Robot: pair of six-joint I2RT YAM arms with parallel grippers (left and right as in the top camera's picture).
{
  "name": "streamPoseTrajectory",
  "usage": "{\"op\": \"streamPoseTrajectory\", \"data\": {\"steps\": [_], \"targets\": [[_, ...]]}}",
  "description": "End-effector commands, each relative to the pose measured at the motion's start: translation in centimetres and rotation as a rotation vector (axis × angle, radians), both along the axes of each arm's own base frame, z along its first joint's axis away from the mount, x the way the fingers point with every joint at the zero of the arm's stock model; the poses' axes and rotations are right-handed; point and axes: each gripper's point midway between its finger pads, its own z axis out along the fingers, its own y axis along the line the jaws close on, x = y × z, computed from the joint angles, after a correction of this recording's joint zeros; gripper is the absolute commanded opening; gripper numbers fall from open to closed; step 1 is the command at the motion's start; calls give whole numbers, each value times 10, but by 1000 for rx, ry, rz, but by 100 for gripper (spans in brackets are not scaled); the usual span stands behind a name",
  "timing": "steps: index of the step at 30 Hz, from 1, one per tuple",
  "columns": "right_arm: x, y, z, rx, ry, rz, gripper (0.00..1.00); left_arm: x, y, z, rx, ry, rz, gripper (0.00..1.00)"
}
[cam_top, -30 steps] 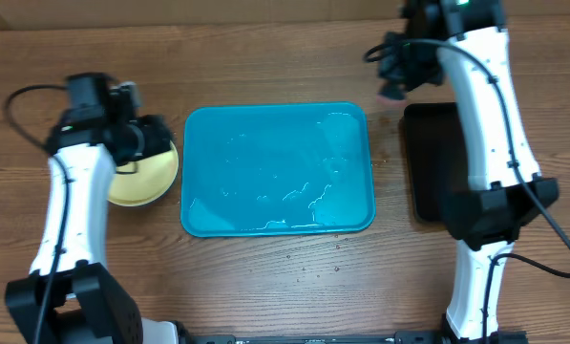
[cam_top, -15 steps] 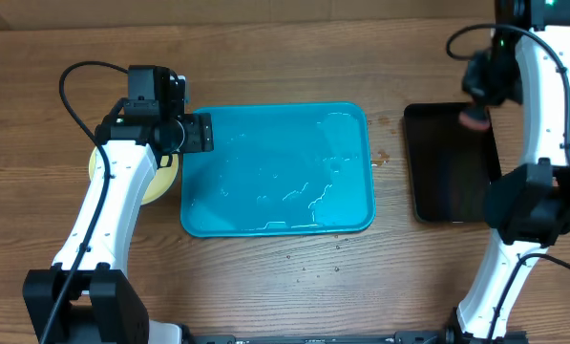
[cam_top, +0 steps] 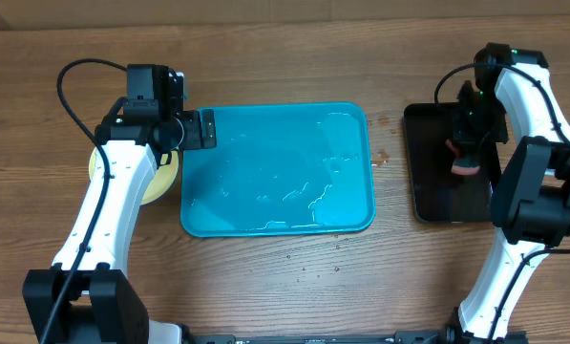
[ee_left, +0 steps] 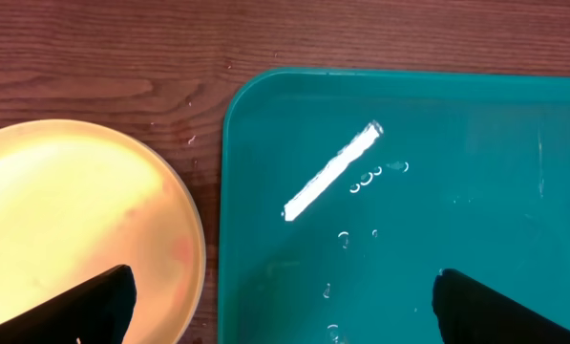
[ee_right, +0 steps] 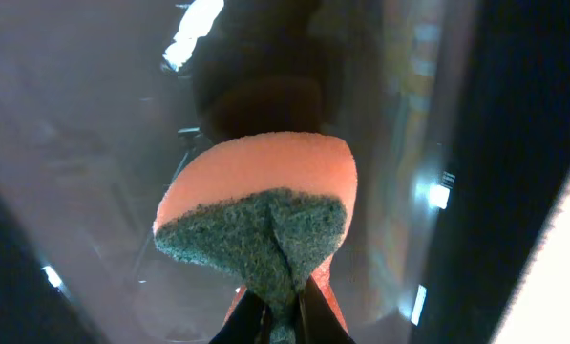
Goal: Clean dirty plates on tray and stack at the side
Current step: 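Move the sponge right and drop it into the black tray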
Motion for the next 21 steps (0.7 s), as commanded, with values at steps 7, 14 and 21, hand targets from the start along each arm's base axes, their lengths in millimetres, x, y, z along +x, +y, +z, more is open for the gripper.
{"op": "streamPoseTrajectory", "data": {"steps": [7, 14, 21], "targets": [[4, 27, 1, 158, -30, 51, 19, 2, -1, 7, 13, -20, -15, 100], [7, 41, 28, 217, -55, -80, 40, 0, -1, 6, 13, -8, -15, 100], [21, 50, 140, 222, -315, -47, 71, 0, -1, 6, 13, -8, -15, 100]]}}
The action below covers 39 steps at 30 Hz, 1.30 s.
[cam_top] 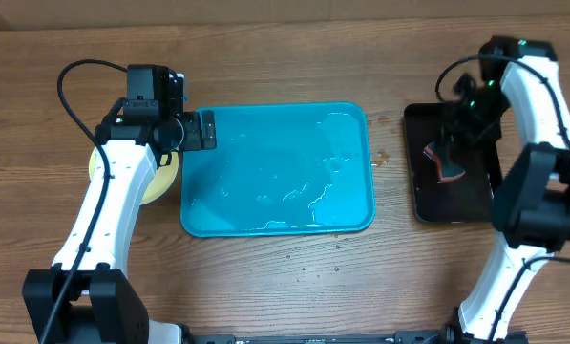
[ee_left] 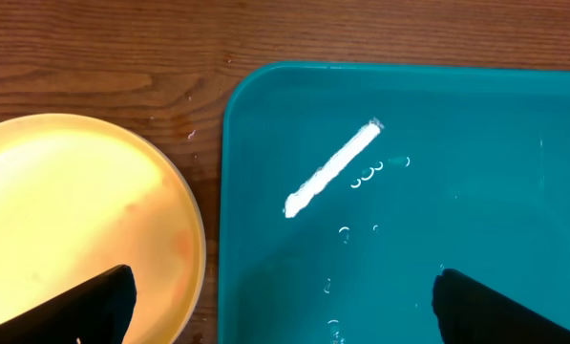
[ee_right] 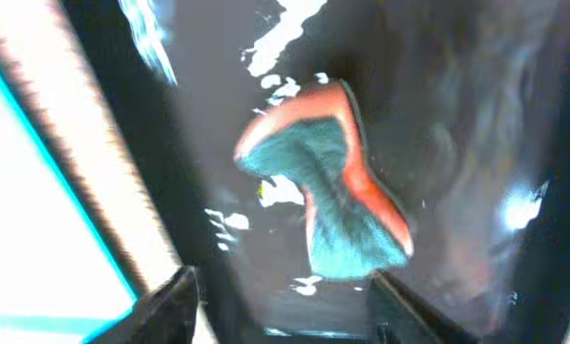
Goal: Clean dirty plates on tray and stack at the side
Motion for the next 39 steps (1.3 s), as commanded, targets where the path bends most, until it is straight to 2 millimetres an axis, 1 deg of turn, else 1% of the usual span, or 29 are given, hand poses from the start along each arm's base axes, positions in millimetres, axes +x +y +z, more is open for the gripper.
{"op": "streamPoseTrajectory", "data": {"steps": [1, 3, 6, 9, 11, 15, 18, 21, 25, 28, 39], "targets": [[17, 10, 117, -2, -313, -15, 82, 2, -1, 7, 12, -19, -15, 100], [11, 12, 158, -13, -405, -21, 100, 2, -1, 7, 12, -19, -15, 100], [-9, 14, 209, -27, -513, -19, 100, 2, -1, 7, 12, -19, -15, 100], [-35, 18, 248, -36, -590, -17, 100, 2, -1, 7, 12, -19, -15, 100], [-56, 21, 274, -44, -656, -16, 100, 2, -1, 7, 12, -19, -15, 100], [-92, 26, 315, -61, -793, -13, 100, 2, -1, 7, 12, -19, -15, 100], [-114, 28, 335, -71, -870, -11, 100, 2, -1, 7, 12, -19, -15, 100], [-133, 31, 350, -76, -929, -9, 100, 2, -1, 7, 12, -19, -15, 100], [-151, 34, 363, -82, -984, -7, 100, 2, -1, 7, 12, -19, -15, 100], [-153, 34, 365, -83, -993, -7, 100, 2, -1, 7, 12, -19, -15, 100], [-152, 34, 363, -89, -997, 2, 100, 2, -1, 7, 12, -19, -15, 100]]}}
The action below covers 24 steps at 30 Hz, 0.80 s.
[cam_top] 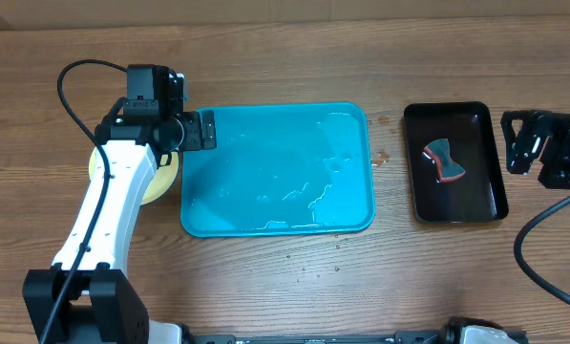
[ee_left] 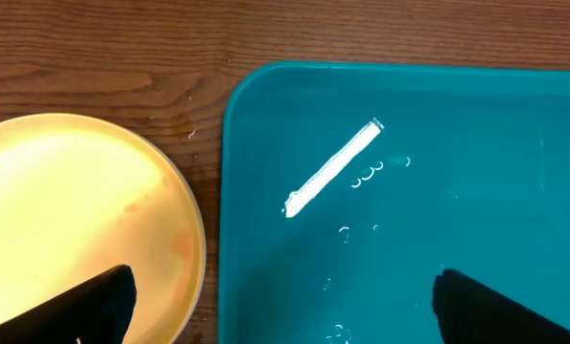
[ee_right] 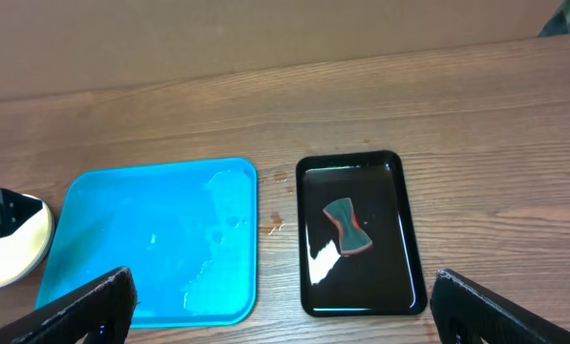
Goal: Clean dirty plates on tray and stack at the side
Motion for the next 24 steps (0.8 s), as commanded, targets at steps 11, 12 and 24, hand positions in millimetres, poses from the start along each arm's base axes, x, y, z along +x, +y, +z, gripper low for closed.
{"op": "streamPoseTrajectory", "data": {"steps": [11, 12, 24], "targets": [[21, 13, -15, -13, -272, 67, 100, 2, -1, 7, 12, -19, -15, 100], [21, 15, -24, -10, -298, 76, 100, 2, -1, 7, 12, -19, -15, 100], [3, 45, -151, -7, -646, 206, 100, 2, -1, 7, 12, -19, -15, 100]]}}
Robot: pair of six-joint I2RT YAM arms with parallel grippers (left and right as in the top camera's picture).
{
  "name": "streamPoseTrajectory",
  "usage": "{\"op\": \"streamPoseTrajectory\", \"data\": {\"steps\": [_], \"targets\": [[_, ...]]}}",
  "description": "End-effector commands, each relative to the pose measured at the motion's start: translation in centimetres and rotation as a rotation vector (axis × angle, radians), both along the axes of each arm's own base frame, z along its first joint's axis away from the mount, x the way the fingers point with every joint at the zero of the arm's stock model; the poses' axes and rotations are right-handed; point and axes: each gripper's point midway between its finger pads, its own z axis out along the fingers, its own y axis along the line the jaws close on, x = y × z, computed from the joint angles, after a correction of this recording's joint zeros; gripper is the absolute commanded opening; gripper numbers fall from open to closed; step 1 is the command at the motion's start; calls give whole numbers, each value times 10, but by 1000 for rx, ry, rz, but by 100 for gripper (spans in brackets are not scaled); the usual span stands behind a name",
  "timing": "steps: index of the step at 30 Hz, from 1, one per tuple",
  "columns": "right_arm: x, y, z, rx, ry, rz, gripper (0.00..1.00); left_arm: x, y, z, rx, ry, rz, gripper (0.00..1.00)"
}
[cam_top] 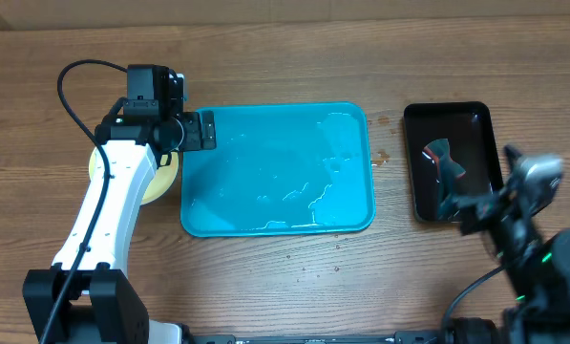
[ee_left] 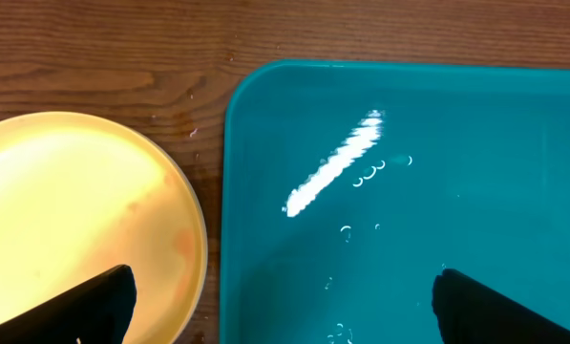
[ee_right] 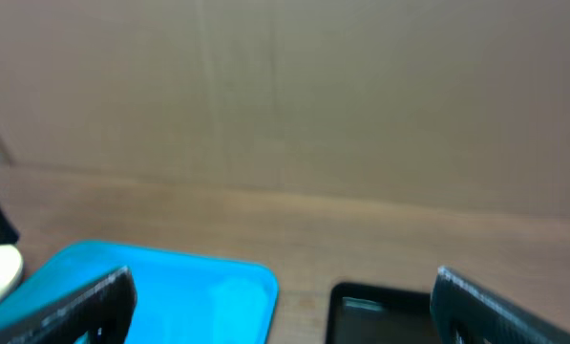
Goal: Clean dirty plates on tray and stack at the side
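Note:
The blue tray (cam_top: 275, 167) lies mid-table, wet, with no plate on it. One yellow plate (cam_top: 162, 182) sits on the wood left of it, partly under my left arm. My left gripper (cam_top: 197, 129) hangs open above the tray's far-left corner. Its wrist view shows the plate (ee_left: 74, 220) and the tray (ee_left: 409, 191) beneath the left gripper (ee_left: 285, 306). My right gripper (cam_top: 475, 205) is open at the front right, blurred. The right gripper (ee_right: 283, 311) looks level across the table at the tray (ee_right: 170, 287).
A black tray (cam_top: 480, 119) stands at the right with an orange-and-grey sponge (cam_top: 445, 162) lying in it. Water drops dot the wood in front of the blue tray. A cardboard wall (ee_right: 285, 96) closes the far side of the table.
My right arm has moved from the table's right edge to the front right, beside the black tray. Its camera now looks level instead of down. The left arm and sponge are unchanged.
My right gripper was shut on the sponge over the black tray. Then it was open with the sponge lying in that tray. Later it stood high at the right edge, and now low at the front right. The left gripper stayed open over the tray's corner.

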Motion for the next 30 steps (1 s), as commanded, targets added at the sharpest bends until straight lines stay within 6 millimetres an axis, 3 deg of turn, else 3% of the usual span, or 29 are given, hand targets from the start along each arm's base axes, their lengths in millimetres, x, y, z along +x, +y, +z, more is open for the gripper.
{"op": "streamPoseTrajectory", "data": {"steps": [1, 8, 15, 24, 30], "targets": [[-6, 9, -32, 3, -67, 37, 100, 3, -2, 7, 9, -21, -17, 100], [-6, 15, -79, 4, -222, 51, 100, 3, -2, 7, 9, -21, -17, 100], [-6, 11, -99, 5, -210, 19, 100, 3, -2, 7, 9, -21, -17, 100], [-7, 4, -143, -3, -87, -22, 100, 3, -2, 7, 9, -21, -17, 100], [-6, 1, -143, -4, -88, -40, 100, 3, -2, 7, 9, -21, -17, 100]]}}
